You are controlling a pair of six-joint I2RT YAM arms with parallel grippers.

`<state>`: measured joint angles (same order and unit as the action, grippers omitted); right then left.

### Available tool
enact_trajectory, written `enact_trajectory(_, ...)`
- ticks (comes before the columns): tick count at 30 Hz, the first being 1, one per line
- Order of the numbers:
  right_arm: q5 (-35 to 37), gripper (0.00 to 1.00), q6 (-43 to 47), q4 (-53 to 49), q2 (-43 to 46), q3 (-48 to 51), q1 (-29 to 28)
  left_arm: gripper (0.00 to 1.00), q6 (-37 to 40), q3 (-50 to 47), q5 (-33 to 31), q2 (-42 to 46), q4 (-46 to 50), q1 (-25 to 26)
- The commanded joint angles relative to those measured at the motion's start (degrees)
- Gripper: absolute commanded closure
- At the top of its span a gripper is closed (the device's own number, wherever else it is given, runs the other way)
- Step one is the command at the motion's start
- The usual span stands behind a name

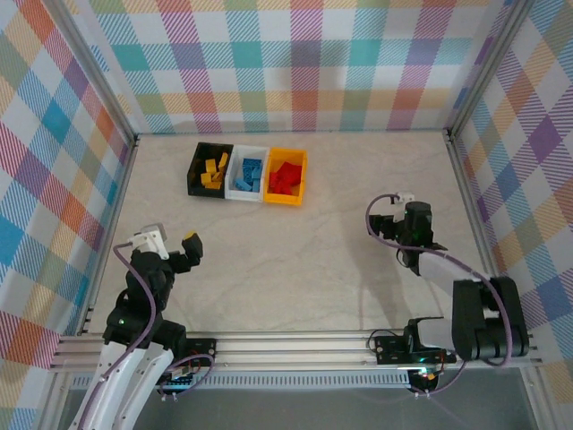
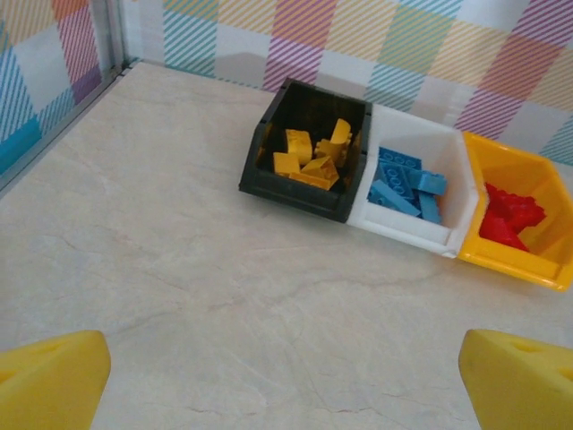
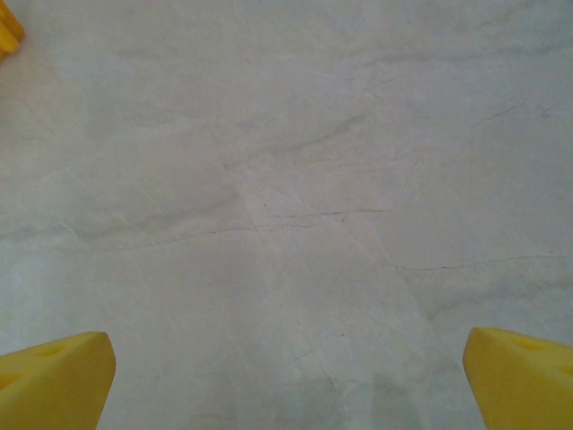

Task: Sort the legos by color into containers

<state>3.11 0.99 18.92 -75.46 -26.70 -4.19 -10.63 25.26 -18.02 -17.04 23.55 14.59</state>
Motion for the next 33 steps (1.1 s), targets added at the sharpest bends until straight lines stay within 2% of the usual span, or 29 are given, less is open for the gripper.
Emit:
enact_trajectory(1, -2.4, 0.00, 2.2, 8.2, -3.5, -2.5, 0.6, 0.00, 1.7, -0.2, -3.0, -1.9, -3.1, 0.3)
enact_trajectory(7, -4.3, 0.00, 1.6, 12.5, -9.3, -4.1, 1.4, 0.00, 5.5, -0.2, -5.3, -6.9, -7.1, 0.3)
enact_trajectory(12, -5.1, 0.00, 1.3, 12.8, -10.8, -4.5, 1.8, 0.00, 10.1, -1.5, -7.7, -12.4, -16.8, -0.1)
enact_trajectory(21, -5.0, 0.00, 0.7, 14.2, -10.8, -3.9, 2.3, 0.00, 10.2, -3.8, -11.0, -31.2, -33.7, -1.5)
enact_trajectory(26, -5.7, 0.00, 0.5, 14.7, -10.8, -3.5, 2.6, 0.00, 12.7, -2.3, -6.8, -45.1, -43.7, -2.8)
enact_trajectory(29, -5.9, 0.00, 0.5, 15.1, -10.7, -3.3, 2.7, 0.00, 15.3, 0.3, -3.2, -52.4, -46.1, -3.1)
enact_trajectory(33, -6.1, 0.00, 0.5, 15.3, -10.8, -3.2, 2.8, 0.00, 15.6, 2.9, -1.8, -59.5, -49.7, -3.7)
